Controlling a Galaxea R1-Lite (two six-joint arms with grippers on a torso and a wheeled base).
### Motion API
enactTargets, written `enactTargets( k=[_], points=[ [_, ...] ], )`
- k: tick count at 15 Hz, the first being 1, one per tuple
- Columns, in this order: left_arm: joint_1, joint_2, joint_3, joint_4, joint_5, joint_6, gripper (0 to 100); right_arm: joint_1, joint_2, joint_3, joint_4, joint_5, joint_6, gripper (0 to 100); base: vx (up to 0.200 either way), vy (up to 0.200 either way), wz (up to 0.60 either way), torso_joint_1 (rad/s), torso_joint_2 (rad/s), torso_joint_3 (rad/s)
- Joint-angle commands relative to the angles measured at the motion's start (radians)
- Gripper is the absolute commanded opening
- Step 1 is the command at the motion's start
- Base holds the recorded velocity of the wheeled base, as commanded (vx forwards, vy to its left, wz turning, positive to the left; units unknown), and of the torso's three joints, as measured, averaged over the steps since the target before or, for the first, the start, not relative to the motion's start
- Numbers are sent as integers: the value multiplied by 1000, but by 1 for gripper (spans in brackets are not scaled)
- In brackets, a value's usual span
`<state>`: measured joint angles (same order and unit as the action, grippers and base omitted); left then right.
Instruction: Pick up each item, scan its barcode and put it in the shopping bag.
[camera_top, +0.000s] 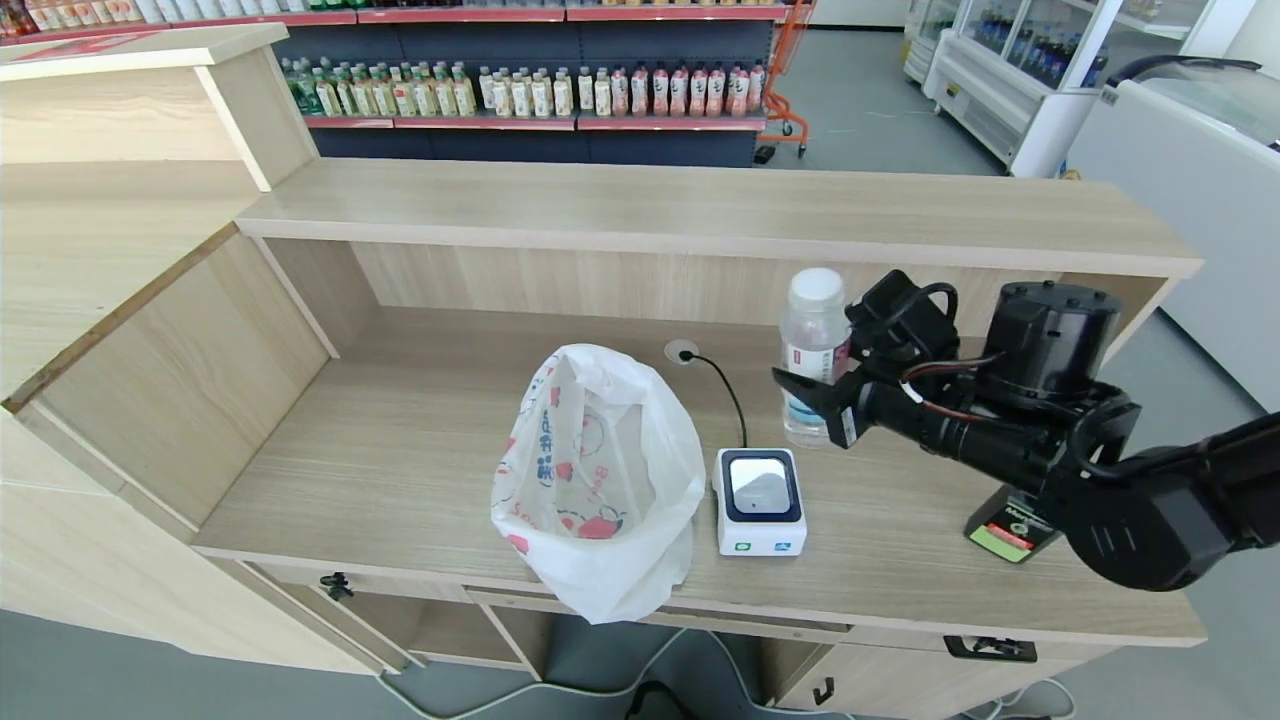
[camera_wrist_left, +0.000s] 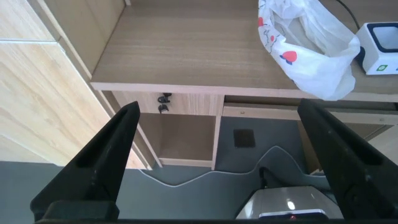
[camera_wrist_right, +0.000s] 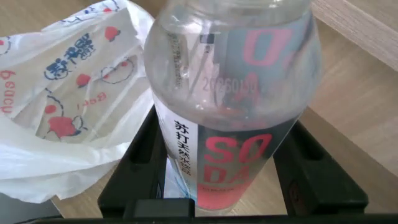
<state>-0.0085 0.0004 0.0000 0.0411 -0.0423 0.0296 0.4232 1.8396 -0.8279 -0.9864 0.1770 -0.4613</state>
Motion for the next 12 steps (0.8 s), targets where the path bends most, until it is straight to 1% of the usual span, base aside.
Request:
enactTargets(
  k=[1,4,6,8,10,12],
  points=[
    [-1,0,0,0,1,0,100,-1,43,19,-35,21,-33,0,0,0,0,0,0,0],
    [-1,0,0,0,1,0,100,-35,73,112,-144,102,-172,0,0,0,0,0,0,0],
    [-1,0,0,0,1,0,100,-63,109,179,-248,151,-224,0,0,0,0,0,0,0],
    [-1,0,0,0,1,0,100,-95,188,194,-405,248,-277,0,0,0,0,0,0,0],
    [-1,0,0,0,-1,0,100,-96,254,188,-522,318,-293,0,0,0,0,0,0,0],
    [-1,0,0,0,1,0,100,-100,306,190,-584,387,-316,0,0,0,0,0,0,0]
  ],
)
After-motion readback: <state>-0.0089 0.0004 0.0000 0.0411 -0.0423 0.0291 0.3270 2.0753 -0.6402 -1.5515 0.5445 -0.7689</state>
